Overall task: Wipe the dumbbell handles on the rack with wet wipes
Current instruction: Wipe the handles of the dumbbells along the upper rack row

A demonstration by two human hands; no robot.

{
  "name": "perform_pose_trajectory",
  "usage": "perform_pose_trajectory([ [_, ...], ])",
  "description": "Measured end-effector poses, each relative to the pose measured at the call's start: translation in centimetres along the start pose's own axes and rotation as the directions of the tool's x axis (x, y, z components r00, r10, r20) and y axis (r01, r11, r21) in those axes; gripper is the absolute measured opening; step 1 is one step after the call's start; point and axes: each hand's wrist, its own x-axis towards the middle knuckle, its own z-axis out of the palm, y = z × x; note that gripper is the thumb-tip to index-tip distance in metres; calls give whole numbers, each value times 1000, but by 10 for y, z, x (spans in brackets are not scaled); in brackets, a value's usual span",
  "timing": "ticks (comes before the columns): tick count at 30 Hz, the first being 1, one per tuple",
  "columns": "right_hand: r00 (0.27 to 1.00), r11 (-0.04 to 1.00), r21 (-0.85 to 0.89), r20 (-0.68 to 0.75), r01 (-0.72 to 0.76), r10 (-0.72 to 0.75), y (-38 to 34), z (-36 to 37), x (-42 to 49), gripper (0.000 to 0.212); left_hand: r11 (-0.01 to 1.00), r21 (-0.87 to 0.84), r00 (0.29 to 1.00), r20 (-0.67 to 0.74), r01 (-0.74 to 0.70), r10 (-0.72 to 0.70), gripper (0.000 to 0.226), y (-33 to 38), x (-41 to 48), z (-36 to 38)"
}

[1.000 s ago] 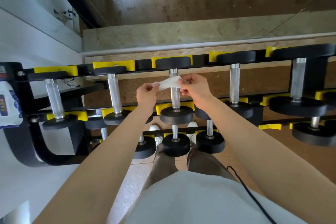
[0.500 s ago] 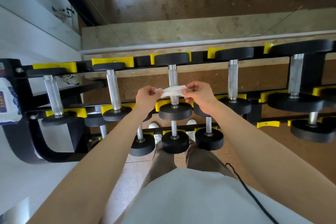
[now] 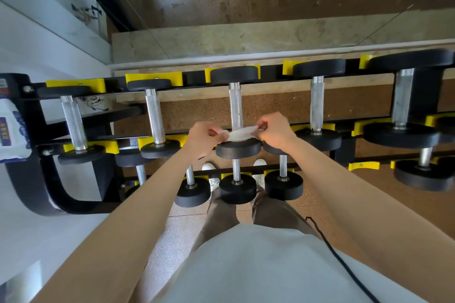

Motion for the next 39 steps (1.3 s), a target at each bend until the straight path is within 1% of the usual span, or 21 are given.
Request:
perform_pose_trajectory([
  [2,998,998,-33,-44,-45,43,6,-6,1,19,999,7,998,57,-32,32,16,9,-1,4],
  [3,998,998,-37,-47,-54,52,5,-7,1,19,999,24,998,54,-37,36,18,10,0,5],
  [6,999,1000,-24,43,-10,11,-9,-2,-1,23,993,114,998,-62,-19,26,19,-1,6,5],
  [9,996,996,94,90,-7,-1,-20,4,-1,23,988,147,987,-157,46,-22,18,-17,7,1],
  [10,996,995,99,89,-13,4,-20,3,-1,22,988,147,988,-153,49,-27,19,-18,7,1],
  [12,997,1000,14,73,-18,17,-13,0,1,19,993,119,997,-79,19,-9,19,-14,9,0],
  [14,997,998,-11,-27,-69,68,-2,-8,3,12,999,34,999,-9,-42,42,16,-2,9,1],
  [15,989,993,54,-93,-108,113,3,-14,3,7,997,-24,997,-29,-72,71,15,4,10,1],
  [16,975,978,158,-155,-135,160,7,-21,3,3,992,-84,992,-89,-94,86,14,9,11,1],
  [17,959,953,269,-200,-141,198,10,-28,4,5,984,-146,985,-158,-100,76,13,12,14,0],
  [20,940,869,486,-243,-95,239,7,-48,5,10,948,-317,965,-255,-32,-52,10,18,26,-7],
  [23,926,779,625,-260,-54,273,-5,-53,16,11,931,-362,959,-246,46,-143,14,24,41,-10],
  [26,909,736,677,-296,-16,292,-22,-47,28,17,904,-412,959,-191,113,-207,18,34,56,-9],
  [28,926,706,707,-248,-27,284,-34,-39,34,21,840,-519,956,-133,158,-262,21,41,66,-9],
  [30,959,658,749,-127,-75,254,-49,-30,38,12,738,-633,945,-28,235,-325,27,50,72,-10],
  [31,968,611,785,-65,-100,242,-55,-26,40,3,678,-678,934,34,283,-356,29,52,75,-11],
  [33,972,486,866,4,-121,235,-63,-18,47,14,542,-756,910,172,368,-378,29,55,80,-12],
  [34,971,444,889,-1,-109,240,-65,-15,48,14,464,-794,903,235,392,-360,27,55,81,-12],
  [35,970,437,894,-17,-94,244,-66,-11,49,14,385,-831,901,283,402,-330,24,56,80,-13],
  [37,971,449,891,-43,-70,237,-64,-4,47,17,277,-871,902,332,405,-276,19,57,79,-14],
  [39,973,461,885,-47,-64,226,-62,1,44,18,227,-889,905,342,399,-253,16,57,78,-13],
])
